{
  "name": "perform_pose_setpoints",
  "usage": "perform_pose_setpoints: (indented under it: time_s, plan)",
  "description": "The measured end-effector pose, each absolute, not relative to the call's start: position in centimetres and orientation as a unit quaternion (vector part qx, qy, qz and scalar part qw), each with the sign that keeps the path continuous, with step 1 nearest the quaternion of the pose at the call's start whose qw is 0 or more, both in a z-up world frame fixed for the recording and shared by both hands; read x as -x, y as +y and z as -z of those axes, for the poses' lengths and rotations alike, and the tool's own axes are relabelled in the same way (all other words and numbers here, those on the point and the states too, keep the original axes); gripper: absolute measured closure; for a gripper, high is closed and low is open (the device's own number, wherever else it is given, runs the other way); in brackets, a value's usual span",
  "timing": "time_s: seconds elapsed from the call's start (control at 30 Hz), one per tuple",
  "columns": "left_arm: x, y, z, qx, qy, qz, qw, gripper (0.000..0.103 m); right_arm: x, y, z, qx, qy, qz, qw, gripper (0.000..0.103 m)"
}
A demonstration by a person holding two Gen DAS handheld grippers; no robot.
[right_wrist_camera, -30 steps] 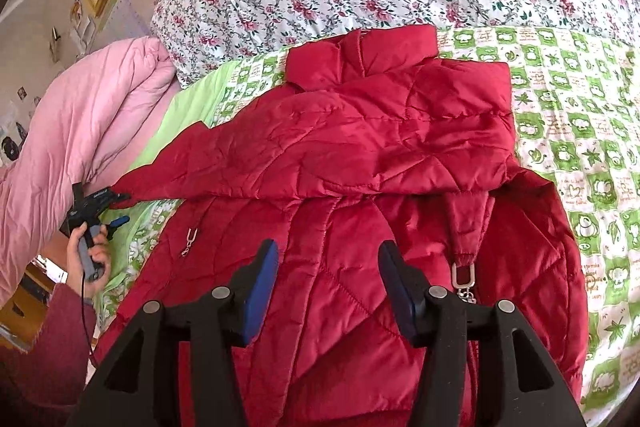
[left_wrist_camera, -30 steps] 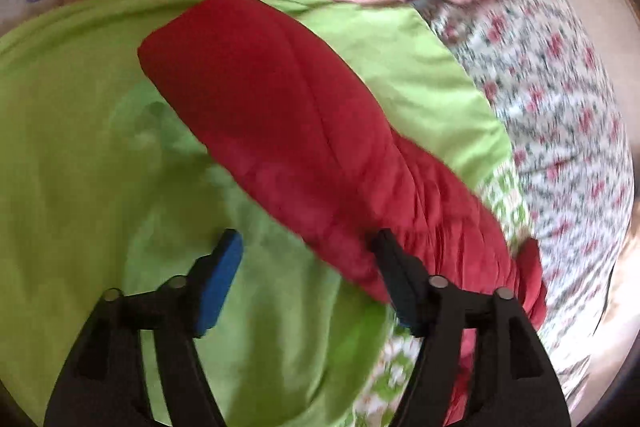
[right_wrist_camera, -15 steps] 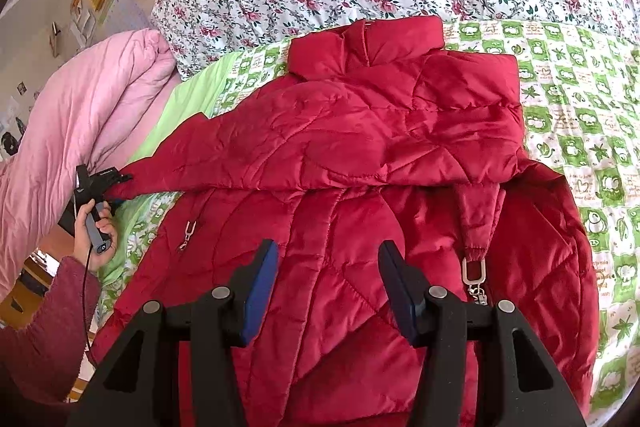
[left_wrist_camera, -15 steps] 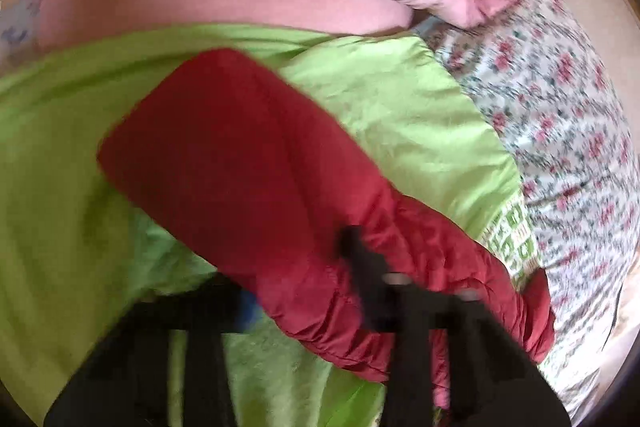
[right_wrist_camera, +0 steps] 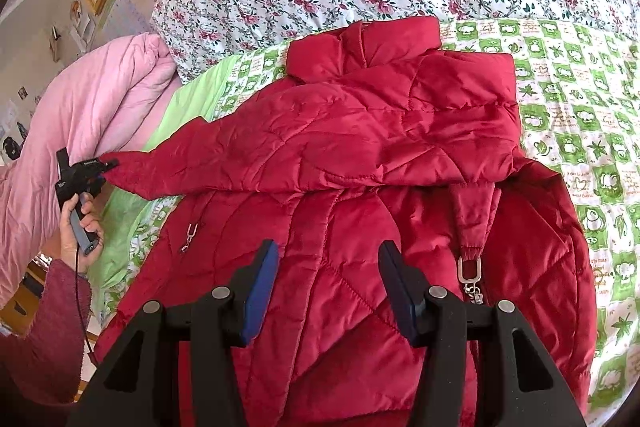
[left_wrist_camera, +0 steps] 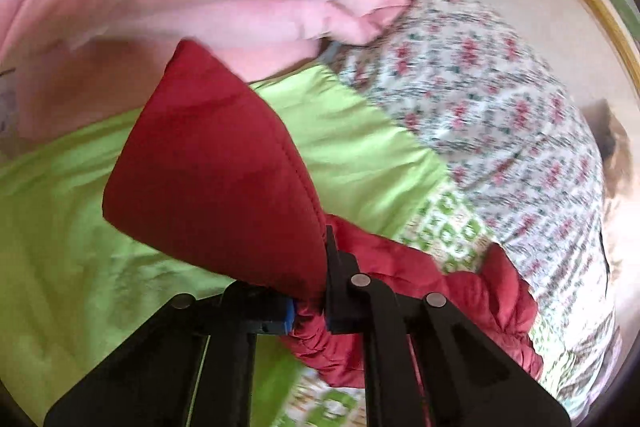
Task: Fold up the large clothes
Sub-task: 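Grasp the cuff of the other sleeve with the left gripper, then fold the held sleeve across the jacket body with the left gripper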
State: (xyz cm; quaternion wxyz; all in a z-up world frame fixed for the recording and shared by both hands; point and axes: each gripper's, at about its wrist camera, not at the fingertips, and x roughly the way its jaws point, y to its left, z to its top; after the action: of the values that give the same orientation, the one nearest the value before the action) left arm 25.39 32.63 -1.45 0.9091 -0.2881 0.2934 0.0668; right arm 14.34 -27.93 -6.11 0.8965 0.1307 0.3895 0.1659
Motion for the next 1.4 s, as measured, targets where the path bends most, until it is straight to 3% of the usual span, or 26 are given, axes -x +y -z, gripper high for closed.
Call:
perform_pose_setpoints:
  time_s: [0.7, 1.4]
  plan:
    - [-24.9, 13.5, -5.9, 0.177, 0.281, 0.161, 0.929, 0.096, -15.0, -29.6, 4.5, -0.145, 0.379, -0.172, 0.898, 0.048]
    - [-25.1, -4.7, -1.1, 0.055, 0.349, 0.286, 0.891, 0.096, -17.1, -33.5, 3.7, -0.207, 0.364, -0.17, 0.892, 0.048]
